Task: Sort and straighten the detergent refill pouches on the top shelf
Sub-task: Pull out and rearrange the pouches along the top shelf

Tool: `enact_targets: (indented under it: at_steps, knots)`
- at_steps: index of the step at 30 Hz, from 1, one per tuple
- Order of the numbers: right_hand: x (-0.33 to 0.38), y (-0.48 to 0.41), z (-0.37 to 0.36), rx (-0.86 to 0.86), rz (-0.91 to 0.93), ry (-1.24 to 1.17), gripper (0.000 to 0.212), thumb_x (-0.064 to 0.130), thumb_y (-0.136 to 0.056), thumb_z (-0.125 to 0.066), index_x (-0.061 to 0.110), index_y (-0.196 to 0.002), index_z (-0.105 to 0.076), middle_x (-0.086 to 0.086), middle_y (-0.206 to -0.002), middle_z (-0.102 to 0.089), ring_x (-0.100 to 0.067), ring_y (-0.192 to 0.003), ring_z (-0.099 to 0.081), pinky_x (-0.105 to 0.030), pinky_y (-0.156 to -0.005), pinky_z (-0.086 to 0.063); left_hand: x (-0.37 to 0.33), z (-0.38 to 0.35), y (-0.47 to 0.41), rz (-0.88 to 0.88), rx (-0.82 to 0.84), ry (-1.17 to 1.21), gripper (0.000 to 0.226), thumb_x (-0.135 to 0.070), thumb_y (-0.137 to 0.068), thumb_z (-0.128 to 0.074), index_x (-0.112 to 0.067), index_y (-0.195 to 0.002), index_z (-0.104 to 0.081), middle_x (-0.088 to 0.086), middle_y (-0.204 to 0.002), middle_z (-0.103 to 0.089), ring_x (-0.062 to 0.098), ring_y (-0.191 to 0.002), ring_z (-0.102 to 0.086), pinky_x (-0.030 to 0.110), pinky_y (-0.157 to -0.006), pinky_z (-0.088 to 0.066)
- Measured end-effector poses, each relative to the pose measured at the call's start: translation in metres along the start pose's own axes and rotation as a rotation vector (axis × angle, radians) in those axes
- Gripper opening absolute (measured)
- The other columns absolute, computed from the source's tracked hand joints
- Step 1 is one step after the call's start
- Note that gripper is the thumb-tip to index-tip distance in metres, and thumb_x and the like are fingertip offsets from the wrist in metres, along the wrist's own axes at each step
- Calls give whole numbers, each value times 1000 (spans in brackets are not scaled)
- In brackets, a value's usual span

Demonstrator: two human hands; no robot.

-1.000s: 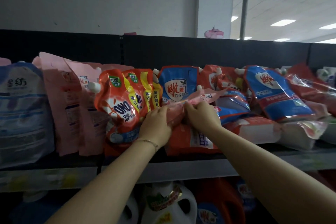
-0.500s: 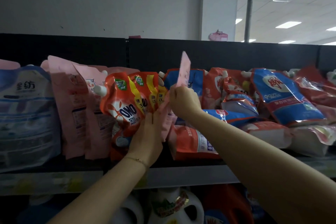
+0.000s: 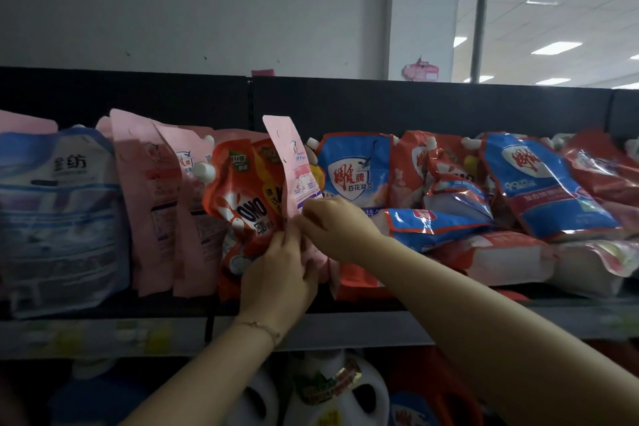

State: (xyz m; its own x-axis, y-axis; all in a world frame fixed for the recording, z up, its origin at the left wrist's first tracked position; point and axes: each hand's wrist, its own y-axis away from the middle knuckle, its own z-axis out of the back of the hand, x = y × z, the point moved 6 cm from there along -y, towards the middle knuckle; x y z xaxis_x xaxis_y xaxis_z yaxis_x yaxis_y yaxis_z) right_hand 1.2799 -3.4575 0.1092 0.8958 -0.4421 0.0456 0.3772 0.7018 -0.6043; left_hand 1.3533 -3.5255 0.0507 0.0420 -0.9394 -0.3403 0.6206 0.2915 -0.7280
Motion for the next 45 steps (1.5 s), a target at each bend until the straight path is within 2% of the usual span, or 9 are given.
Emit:
enact_targets:
  at_steps: [4, 10, 14, 17, 21, 29, 37, 41, 45]
  knots:
    - [-18, 17, 15, -90, -69, 121, 26, 31, -96, -47, 14, -77, -51, -1, -75, -55, -18, -66, -53, -30, -57, -43, -22, 0, -6, -90, 22, 46, 19, -32, -92, -55, -20, -105, -48, -4, -110, -52, 23, -93, -58, 31, -65, -44]
    - [-56, 47, 36, 15, -239, 146, 25, 33, -94, -48, 14, -80, -55, 2, -72, -55, -18, -65, -56, -32, -60, -48, -58, -15, -13, -297, 168, 70, 18, -36, -94, -51, -20, -102, -49, -5, -106, -50, 17, -95, -50, 33, -71, -45]
    - [-84, 77, 48, 9, -359, 213, 31, 29, -92, -47, 20, -64, -42, 3, -66, -48, -13, -55, -44, -26, -48, -31, -74, -31, -15, -353, 216, 43, 21, -34, -93, -52, -17, -105, -53, 0, -108, -52, 20, -103, -49, 40, -87, -44]
    - [-103, 95, 56, -10, -427, 262, 22, 26, -90, -49, 13, -72, -49, 1, -69, -47, -19, -59, -43, -27, -47, -25, -88, -42, -19, -360, 249, 12, 25, -35, -92, -53, -20, -112, -53, -2, -115, -53, 19, -110, -47, 38, -92, -41]
    - [-128, 102, 70, -44, -496, 267, 18, 25, -88, -50, 12, -75, -53, 0, -71, -51, -22, -63, -49, -28, -53, -35, -107, -50, -32, -386, 259, -6, 29, -31, -91, -54, -21, -118, -50, -4, -121, -53, 17, -115, -46, 30, -94, -35]
    - [-175, 97, 83, 54, -580, 340, 19, 33, -93, -48, 17, -90, -56, 3, -79, -53, -16, -72, -56, -31, -64, -49, -138, -80, -74, -386, 432, -162, 24, -38, -90, -57, -22, -105, -47, 1, -116, -47, 20, -115, -42, 41, -98, -35]
    - [-204, 73, 77, 409, -419, 284, 20, 37, -89, -59, 29, -75, -48, 6, -79, -56, -5, -66, -50, -23, -64, -45, -148, -115, -100, -473, 502, -295, 54, -59, -83, -59, -23, -121, -48, 0, -117, -41, 21, -114, -41, 47, -98, -34]
    - [-211, 71, 73, 459, -362, 307, 28, 35, -83, -67, 33, -70, -43, 9, -76, -54, -7, -66, -51, -20, -57, -40, -164, -133, -102, -512, 509, -329, 47, -51, -87, -57, -23, -124, -47, 4, -122, -40, 25, -116, -41, 53, -103, -32]
    - [-217, 66, 67, 431, -280, 316, 15, 30, -85, -66, 27, -81, -52, 8, -75, -56, -10, -67, -55, -18, -53, -37, -178, -144, -107, -408, 549, -328, 36, -38, -88, -59, -21, -120, -53, 3, -118, -40, 26, -117, -40, 57, -105, -28]
